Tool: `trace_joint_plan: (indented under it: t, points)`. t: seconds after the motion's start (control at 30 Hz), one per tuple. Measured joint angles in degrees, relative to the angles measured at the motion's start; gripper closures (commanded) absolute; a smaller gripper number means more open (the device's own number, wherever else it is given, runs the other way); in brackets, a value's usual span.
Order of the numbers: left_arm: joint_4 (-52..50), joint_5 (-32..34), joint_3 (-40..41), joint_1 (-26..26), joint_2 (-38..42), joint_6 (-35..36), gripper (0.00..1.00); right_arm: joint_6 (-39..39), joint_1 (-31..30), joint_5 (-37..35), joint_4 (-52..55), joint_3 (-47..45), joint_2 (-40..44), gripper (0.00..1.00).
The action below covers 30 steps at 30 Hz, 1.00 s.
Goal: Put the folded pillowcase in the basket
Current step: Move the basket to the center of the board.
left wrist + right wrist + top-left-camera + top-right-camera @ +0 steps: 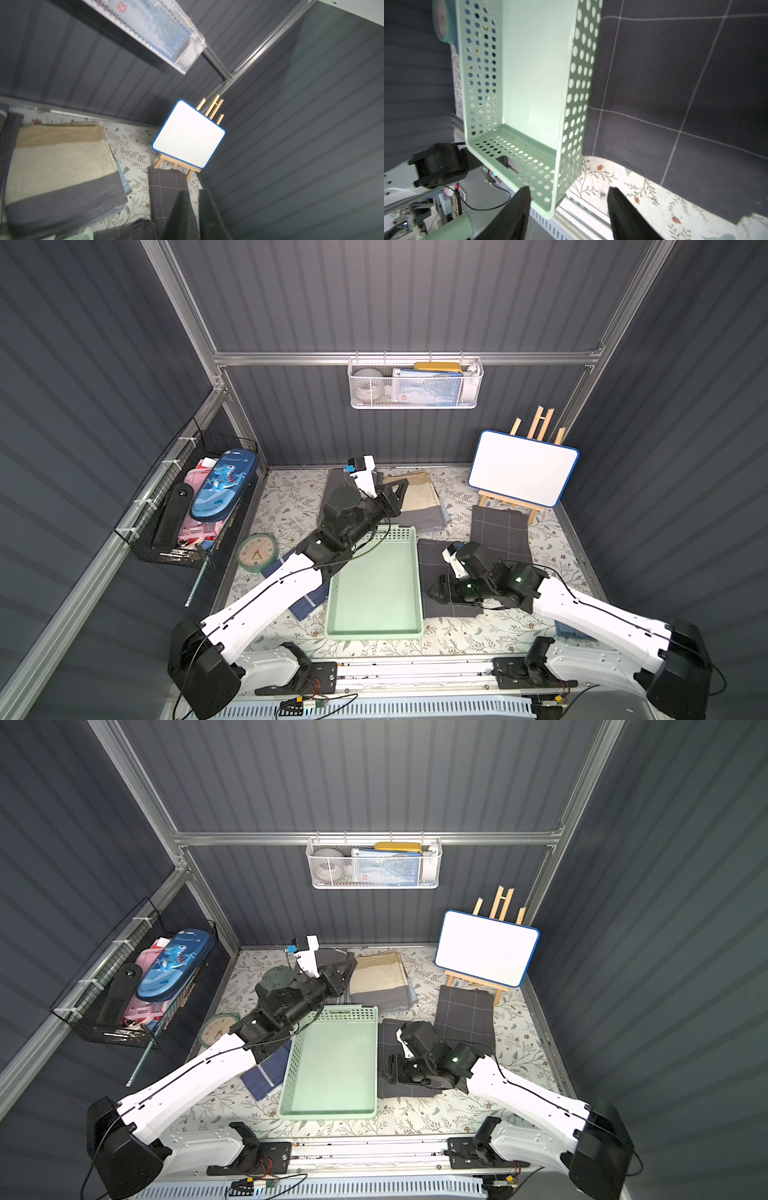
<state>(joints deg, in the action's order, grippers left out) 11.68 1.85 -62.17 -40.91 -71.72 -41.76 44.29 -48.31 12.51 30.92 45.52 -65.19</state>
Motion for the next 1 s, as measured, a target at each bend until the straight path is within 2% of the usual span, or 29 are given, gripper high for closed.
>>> trace_joint_plan:
  t: [0.03, 0.1, 0.3, 0.47, 1.0]
  points:
    - [-1.05, 0.35, 0.13, 0.15, 0.0, -0.48, 0.57, 0.0, -0.74, -0.68, 0.35, 0.85, -1.62, 0.35]
    - [-2.12, 1.29, 0.85, 0.46, 0.46, -1.42, 0.45, -0.17, -2.25, -2.23, 0.92, 2.95, -5.62, 0.36]
    - [-5.22, 4.55, 2.73, 0.79, 4.35, -2.6, 0.39, -0.57, -4.83, -3.82, 0.92, 7.96, -16.79, 0.51]
    - [-5.9, 5.53, 2.73, 0.79, 6.73, -2.56, 0.38, -0.9, -5.05, -4.68, 0.85, 9.81, -20.83, 0.67]
    - [-6.58, 5.62, 2.64, 0.79, 5.03, -0.13, 0.38, -1.29, -6.99, -3.54, -0.02, 23.12, -35.23, 0.67]
